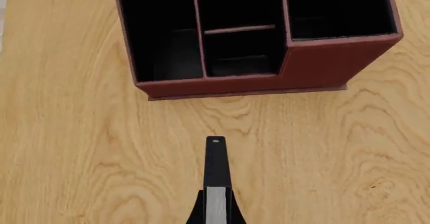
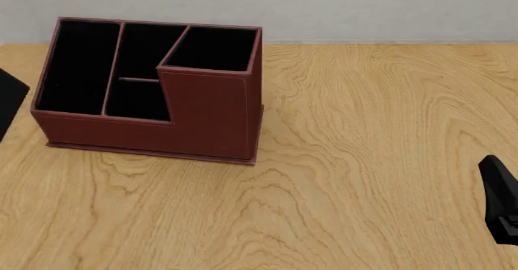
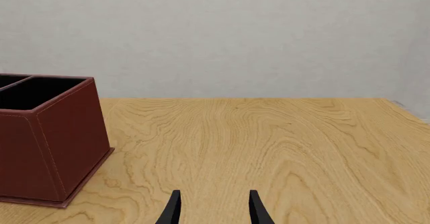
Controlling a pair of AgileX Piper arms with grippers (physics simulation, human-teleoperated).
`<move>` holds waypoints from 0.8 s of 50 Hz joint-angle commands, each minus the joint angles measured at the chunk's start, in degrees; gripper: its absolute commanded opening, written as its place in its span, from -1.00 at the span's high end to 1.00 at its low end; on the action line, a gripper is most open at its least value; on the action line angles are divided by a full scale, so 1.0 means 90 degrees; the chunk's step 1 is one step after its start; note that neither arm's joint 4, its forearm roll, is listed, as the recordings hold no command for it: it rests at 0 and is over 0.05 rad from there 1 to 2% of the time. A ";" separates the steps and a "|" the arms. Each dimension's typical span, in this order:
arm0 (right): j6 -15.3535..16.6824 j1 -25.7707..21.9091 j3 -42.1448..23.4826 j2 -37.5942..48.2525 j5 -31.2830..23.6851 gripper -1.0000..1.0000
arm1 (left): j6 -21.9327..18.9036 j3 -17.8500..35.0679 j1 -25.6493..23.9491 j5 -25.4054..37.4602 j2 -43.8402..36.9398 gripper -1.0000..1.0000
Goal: Pick up the book and place it in the left compartment of the caddy.
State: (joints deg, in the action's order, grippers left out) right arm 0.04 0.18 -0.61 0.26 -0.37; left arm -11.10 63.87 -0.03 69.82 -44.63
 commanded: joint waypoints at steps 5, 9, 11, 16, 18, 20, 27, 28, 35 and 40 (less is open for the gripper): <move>-0.0002 -0.0013 0.0014 0.0000 0.0013 -1.00 | 0.0287 0.1355 0.0597 0.0009 -0.0628 1.00; -0.0001 -0.0013 0.0014 0.0001 0.0013 -1.00 | 0.0386 0.1520 0.0533 0.0009 -0.0726 1.00; 0.0000 -0.0013 0.0014 0.0001 0.0013 -1.00 | 0.0462 0.1674 0.0459 0.0009 -0.0849 1.00; -0.0001 -0.0012 0.0014 0.0001 0.0013 -1.00 | 0.0594 0.1829 0.0296 0.0009 -0.1039 1.00; 0.0001 -0.0014 0.0014 0.0000 0.0013 -1.00 | 0.0558 0.1885 0.0332 0.0009 -0.1105 1.00; 0.0000 -0.0013 0.0014 0.0001 0.0013 -1.00 | 0.0588 0.1967 0.0376 0.0009 -0.1188 1.00; -0.0002 -0.0014 0.0014 0.0000 0.0014 -1.00 | 0.0616 0.2348 0.0623 0.0009 -0.1552 1.00; -0.0001 -0.0013 0.0014 0.0000 0.0013 -1.00 | 0.0696 0.2334 0.0559 0.0009 -0.1574 1.00; 0.0001 -0.0014 0.0014 0.0000 0.0014 -1.00 | 0.0703 0.2459 0.0458 0.0004 -0.1803 1.00; 0.0000 -0.0012 0.0014 0.0000 0.0013 -1.00 | 0.0746 0.2608 0.0344 -0.0005 -0.1996 1.00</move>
State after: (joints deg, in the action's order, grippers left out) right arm 0.04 0.18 -0.61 0.26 -0.37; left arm -4.56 84.32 4.17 69.88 -59.54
